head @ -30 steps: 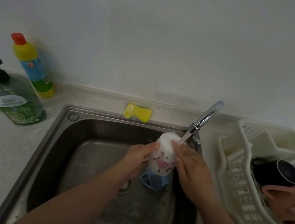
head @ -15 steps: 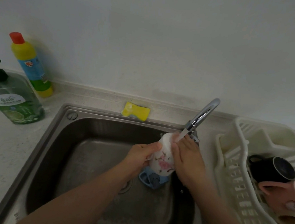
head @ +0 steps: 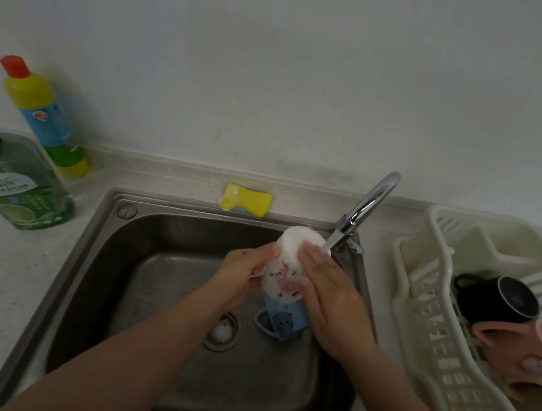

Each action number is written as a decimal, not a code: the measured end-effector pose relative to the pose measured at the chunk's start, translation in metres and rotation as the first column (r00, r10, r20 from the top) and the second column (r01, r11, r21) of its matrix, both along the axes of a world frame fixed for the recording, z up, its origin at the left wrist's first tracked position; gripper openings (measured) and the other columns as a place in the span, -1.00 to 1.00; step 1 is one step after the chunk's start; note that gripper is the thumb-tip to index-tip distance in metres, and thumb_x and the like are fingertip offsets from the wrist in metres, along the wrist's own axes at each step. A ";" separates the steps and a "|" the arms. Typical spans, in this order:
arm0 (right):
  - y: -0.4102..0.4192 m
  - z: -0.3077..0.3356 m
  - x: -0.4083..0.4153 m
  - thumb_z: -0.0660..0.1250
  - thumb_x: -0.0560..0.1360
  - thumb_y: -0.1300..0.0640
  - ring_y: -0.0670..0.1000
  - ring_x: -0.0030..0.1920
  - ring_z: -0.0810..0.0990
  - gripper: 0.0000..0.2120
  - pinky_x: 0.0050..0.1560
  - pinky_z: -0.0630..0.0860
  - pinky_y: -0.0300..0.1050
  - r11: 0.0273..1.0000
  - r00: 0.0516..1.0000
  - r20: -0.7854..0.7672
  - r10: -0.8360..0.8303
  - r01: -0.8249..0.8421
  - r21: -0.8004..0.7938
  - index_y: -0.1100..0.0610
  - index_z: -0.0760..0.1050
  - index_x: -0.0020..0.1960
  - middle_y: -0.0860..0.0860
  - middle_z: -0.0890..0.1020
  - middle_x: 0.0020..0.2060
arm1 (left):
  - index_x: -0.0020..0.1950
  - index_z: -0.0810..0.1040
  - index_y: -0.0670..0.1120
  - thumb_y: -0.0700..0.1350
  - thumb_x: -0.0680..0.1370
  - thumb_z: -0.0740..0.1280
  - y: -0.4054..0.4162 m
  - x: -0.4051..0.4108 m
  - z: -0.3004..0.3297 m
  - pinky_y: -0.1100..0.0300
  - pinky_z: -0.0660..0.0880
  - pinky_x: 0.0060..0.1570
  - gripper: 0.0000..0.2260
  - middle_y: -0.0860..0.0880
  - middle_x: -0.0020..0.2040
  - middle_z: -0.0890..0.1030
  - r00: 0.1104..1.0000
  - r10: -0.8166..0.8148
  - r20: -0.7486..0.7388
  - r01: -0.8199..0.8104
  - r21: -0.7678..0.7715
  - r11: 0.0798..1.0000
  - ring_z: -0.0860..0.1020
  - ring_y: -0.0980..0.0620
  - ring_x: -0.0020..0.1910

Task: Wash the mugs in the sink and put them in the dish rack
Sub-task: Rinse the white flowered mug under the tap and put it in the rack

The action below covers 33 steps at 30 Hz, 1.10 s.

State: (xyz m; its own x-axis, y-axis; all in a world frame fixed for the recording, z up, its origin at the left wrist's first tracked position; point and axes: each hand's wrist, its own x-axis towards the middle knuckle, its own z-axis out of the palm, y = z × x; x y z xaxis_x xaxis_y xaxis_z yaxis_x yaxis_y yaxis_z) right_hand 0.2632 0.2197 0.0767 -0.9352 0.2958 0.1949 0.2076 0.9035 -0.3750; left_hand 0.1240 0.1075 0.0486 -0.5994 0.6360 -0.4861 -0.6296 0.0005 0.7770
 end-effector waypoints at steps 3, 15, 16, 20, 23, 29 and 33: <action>0.016 -0.001 0.009 -0.04 0.61 -0.14 -0.10 0.44 0.32 -0.49 0.39 0.24 -0.21 0.993 0.996 0.007 -0.087 0.087 -0.082 0.02 0.39 0.44 -0.04 0.42 0.41 | 0.00 0.24 -0.51 -0.22 0.57 0.35 -0.002 0.002 -0.003 0.17 0.57 -0.24 -0.62 0.04 -0.52 0.52 0.998 -0.039 -0.042 0.039 0.000 0.999 0.57 0.13 -0.44; 0.022 -0.004 0.001 -0.09 0.61 -0.14 -0.03 0.47 0.27 -0.47 0.47 0.24 0.05 0.988 0.990 0.034 -0.136 0.138 -0.065 0.03 0.36 0.46 0.04 0.39 0.44 | -0.28 0.66 -0.19 -0.21 0.57 0.33 0.005 0.001 -0.006 0.11 0.61 -0.11 -0.76 0.01 -0.43 0.62 0.993 -0.105 -0.058 0.105 0.005 0.994 0.64 0.07 -0.29; 0.023 -0.003 -0.009 -0.11 0.60 -0.16 0.02 0.45 0.31 -0.44 0.45 0.26 0.06 0.981 0.983 0.047 -0.175 0.179 -0.076 0.06 0.37 0.44 0.07 0.41 0.42 | -0.15 0.60 -0.24 -0.22 0.58 0.33 0.007 0.003 -0.005 0.12 0.62 -0.12 -0.86 -0.01 -0.40 0.63 0.992 -0.107 -0.062 0.107 -0.003 0.994 0.65 0.05 -0.26; -0.001 0.006 -0.027 -0.13 0.61 -0.09 0.08 0.47 0.27 -0.42 0.50 0.17 0.06 0.996 0.994 0.060 -0.095 0.094 0.007 0.18 0.25 0.51 0.12 0.36 0.45 | -0.03 0.64 -0.17 -0.18 0.54 0.38 0.013 0.002 -0.002 0.17 0.59 -0.24 -0.91 -0.04 -0.37 0.61 0.997 -0.076 -0.029 0.076 -0.012 0.997 0.62 0.02 -0.29; 0.005 -0.001 0.004 -0.04 0.63 -0.03 0.02 0.47 0.30 -0.49 0.48 0.22 0.09 0.999 1.000 0.029 0.007 -0.009 0.054 0.17 0.33 0.47 0.09 0.40 0.43 | -0.34 0.66 -0.19 -0.15 0.50 0.40 0.005 -0.002 -0.008 0.09 0.50 -0.10 -0.76 -0.03 -0.42 0.47 0.995 -0.093 -0.044 0.092 -0.020 0.996 0.52 -0.03 -0.26; 0.011 -0.002 -0.024 -0.18 0.59 -0.17 0.03 0.49 0.23 -0.38 0.49 0.16 0.03 0.986 0.981 0.113 -0.155 0.161 -0.043 0.10 0.24 0.52 0.06 0.33 0.48 | -0.03 0.33 -0.46 -0.25 0.57 0.34 0.009 0.007 -0.007 0.22 0.59 -0.34 -0.72 -0.02 -0.46 0.60 0.995 -0.086 -0.043 0.087 0.013 0.996 0.62 0.08 -0.39; -0.005 -0.002 -0.006 -0.08 0.63 -0.06 0.00 0.48 0.27 -0.47 0.49 0.20 0.05 0.998 0.998 0.057 -0.004 0.001 0.055 0.15 0.30 0.49 0.05 0.36 0.46 | -0.32 0.68 -0.20 -0.21 0.53 0.37 0.010 0.000 -0.015 0.25 0.55 -0.37 -0.76 -0.07 -0.45 0.48 1.000 0.007 0.010 -0.007 0.015 1.000 0.55 0.01 -0.40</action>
State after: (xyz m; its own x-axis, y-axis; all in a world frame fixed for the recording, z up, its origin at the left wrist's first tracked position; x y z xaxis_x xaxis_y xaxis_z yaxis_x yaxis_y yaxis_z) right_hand 0.2570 0.2151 0.0748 -0.9445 0.2883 0.1574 0.2294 0.9219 -0.3121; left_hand 0.1241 0.1179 0.0338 -0.5992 0.6390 -0.4824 -0.6371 -0.0155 0.7707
